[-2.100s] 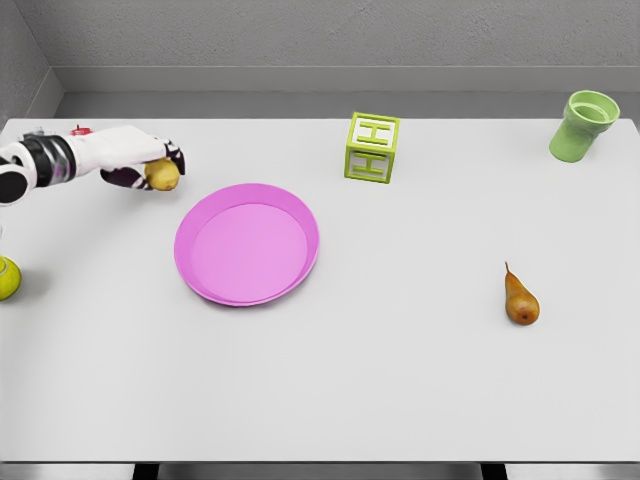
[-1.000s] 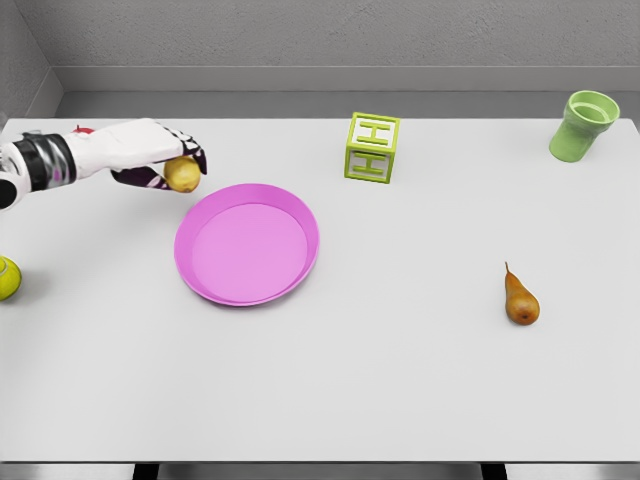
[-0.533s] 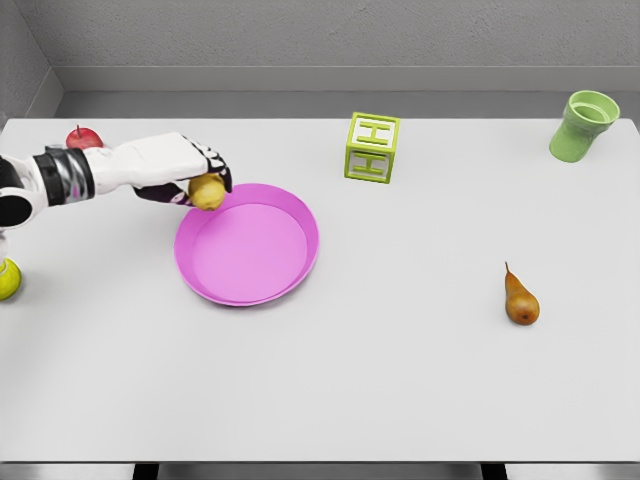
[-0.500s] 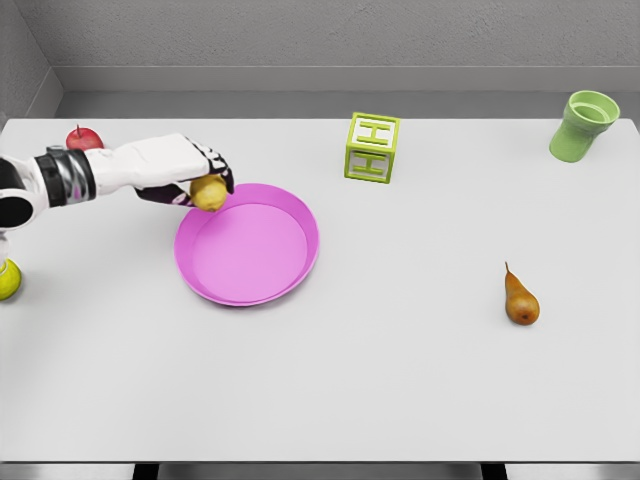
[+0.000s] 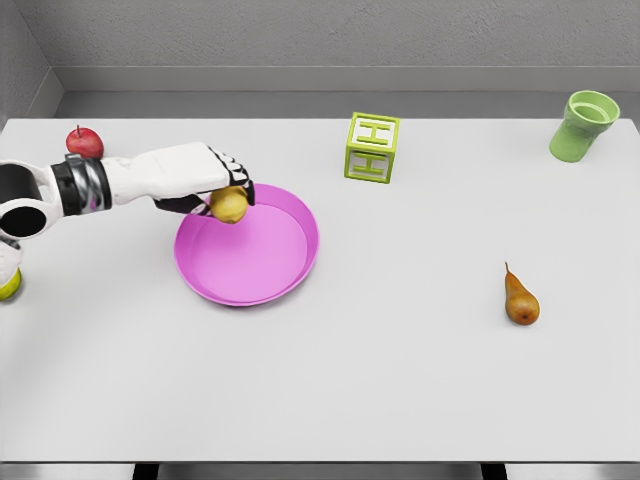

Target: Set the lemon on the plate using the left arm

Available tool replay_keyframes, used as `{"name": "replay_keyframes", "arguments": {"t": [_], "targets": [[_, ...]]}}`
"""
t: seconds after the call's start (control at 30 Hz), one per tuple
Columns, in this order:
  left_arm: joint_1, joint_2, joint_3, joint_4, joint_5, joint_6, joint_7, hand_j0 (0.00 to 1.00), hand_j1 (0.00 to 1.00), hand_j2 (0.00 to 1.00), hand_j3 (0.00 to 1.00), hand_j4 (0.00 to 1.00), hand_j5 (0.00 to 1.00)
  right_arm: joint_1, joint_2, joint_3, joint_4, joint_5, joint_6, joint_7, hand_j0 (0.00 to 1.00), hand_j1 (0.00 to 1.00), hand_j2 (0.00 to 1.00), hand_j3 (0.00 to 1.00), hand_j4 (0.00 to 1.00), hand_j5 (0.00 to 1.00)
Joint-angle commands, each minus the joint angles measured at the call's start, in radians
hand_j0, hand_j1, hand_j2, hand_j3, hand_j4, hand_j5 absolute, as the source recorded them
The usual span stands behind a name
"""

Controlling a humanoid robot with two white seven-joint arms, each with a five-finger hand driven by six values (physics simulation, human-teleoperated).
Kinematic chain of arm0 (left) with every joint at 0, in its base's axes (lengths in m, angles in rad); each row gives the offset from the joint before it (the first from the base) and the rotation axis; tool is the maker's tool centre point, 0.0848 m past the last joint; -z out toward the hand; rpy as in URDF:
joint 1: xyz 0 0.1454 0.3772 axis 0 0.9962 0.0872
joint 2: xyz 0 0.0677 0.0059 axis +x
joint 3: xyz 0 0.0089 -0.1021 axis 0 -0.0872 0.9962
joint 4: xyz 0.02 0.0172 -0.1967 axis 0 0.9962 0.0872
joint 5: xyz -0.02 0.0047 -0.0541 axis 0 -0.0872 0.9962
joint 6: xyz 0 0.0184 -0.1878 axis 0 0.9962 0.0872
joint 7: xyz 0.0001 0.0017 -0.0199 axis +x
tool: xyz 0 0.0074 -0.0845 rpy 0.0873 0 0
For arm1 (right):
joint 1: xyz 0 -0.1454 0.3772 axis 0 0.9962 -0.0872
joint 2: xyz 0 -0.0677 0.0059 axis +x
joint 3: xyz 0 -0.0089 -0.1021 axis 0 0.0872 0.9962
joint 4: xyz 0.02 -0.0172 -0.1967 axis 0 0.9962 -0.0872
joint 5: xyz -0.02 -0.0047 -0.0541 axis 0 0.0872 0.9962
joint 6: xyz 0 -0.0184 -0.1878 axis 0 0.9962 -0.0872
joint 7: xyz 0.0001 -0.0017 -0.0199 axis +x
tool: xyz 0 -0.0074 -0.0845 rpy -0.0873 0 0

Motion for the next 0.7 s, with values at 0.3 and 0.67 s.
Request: {"name": "replay_keyframes", "arguments": {"t": [0.3,0.67], "targets": [[0.002,0.035,0.0,-0.006,0.036,0.003,0.012,1.0,1.0,1.0,1.0,1.0,1.0,0.0,0.0,0.0,0.001,0.0,0.0,0.0,1.0,1.0,1.0,1.0,1.0,1.0],[0.06,0.415,0.002,-0.184,0.202,0.003,0.015,1.0,1.0,1.0,1.0,1.0,1.0,0.0,0.0,0.0,0.001,0.0,0.0,0.0,1.0,1.0,1.0,1.0,1.0,1.0]]}}
